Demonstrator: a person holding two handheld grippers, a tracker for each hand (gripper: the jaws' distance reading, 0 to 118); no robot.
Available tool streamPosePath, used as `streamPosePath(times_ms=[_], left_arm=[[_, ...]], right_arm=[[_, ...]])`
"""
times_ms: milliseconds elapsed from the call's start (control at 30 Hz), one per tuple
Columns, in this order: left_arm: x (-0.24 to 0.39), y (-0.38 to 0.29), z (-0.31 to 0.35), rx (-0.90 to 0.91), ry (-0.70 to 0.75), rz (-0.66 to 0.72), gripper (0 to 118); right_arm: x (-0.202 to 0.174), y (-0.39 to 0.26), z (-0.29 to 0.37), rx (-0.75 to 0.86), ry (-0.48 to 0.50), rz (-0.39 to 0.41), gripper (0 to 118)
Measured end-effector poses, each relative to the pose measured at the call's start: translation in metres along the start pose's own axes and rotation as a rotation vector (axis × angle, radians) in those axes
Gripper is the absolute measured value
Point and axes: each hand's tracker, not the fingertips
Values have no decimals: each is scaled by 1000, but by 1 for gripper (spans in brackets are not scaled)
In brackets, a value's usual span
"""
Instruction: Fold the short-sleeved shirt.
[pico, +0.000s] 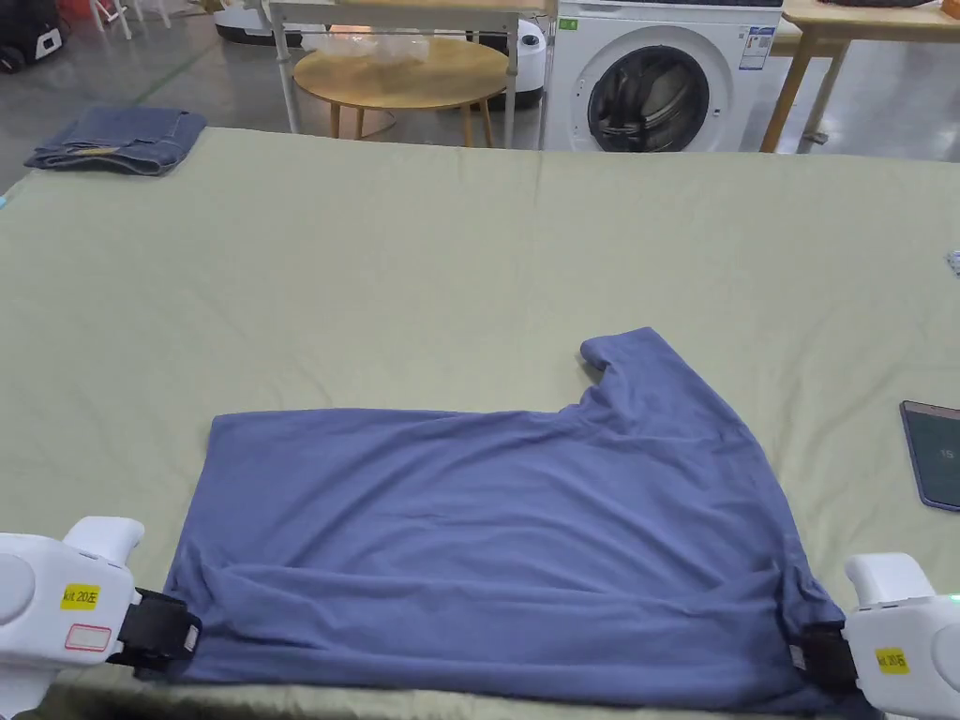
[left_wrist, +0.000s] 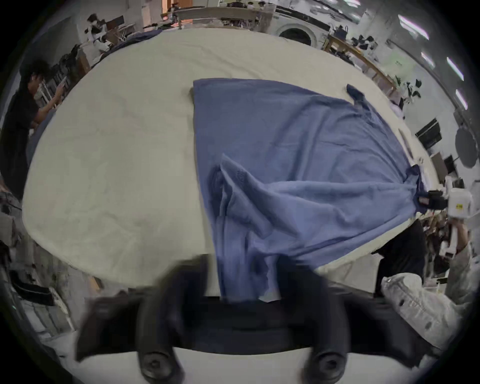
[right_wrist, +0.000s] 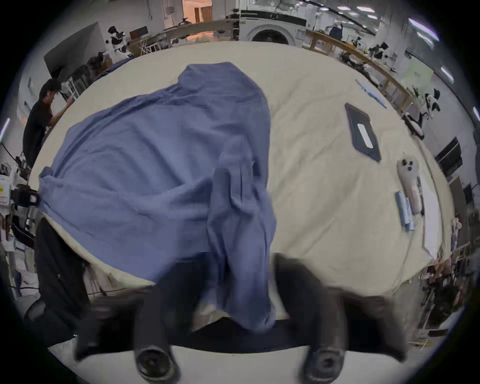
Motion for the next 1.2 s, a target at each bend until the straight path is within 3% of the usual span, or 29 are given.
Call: streamPosePath(times_ms=[100, 267, 300, 333, 367, 433, 467, 567, 667, 767, 933, 1000, 1100, 1133, 1167, 1200], left_arm=[[12, 16, 19, 79, 9, -28, 77], [49, 45, 52, 311, 103, -114, 77], [56, 47, 53, 345, 64, -131, 63], [61, 49, 52, 371, 27, -142, 31], [72, 53, 48, 382, 19, -174, 0], [90, 58, 39, 386, 90, -221, 0], [93, 66, 30, 347, 55, -236, 0], [100, 73, 18, 331, -30, -186, 0], [103, 80, 5, 311, -8, -211, 0], [98, 82, -3, 269, -40, -192, 0], [84, 91, -21, 241, -19, -158, 0], [83, 92, -19, 225, -33, -128, 0], [81, 96, -20, 216, -25, -115, 0], [83, 96, -17, 214, -22, -112, 0], [81, 98, -17, 209, -22, -109, 0], [79, 101, -17, 206, -22, -106, 0]], right_arm=[[1, 14, 18, 89, -33, -18, 109], [-22, 51, 52, 195, 122, -77, 110], [-27, 56, 53, 206, 173, -86, 99], [-33, 60, 54, 216, 207, -81, 66], [-39, 65, 50, 211, 220, -55, 0], [-48, 67, 34, 228, 165, -2, 0], [-52, 70, 29, 204, 160, 27, 0], [-57, 89, 23, 206, 211, 4, 0], [-43, 120, 2, 260, 164, -29, 4], [-22, 169, -22, 334, 77, -165, 116], [21, 263, -91, 120, 69, -335, 117], [23, 274, -111, 87, 49, -323, 116], [14, 270, -145, -19, 16, -228, 110], [9, 270, -150, -61, 19, -173, 93], [2, 271, -146, -53, -89, -107, 81], [-1, 278, -137, -10, -43, -142, 77]])
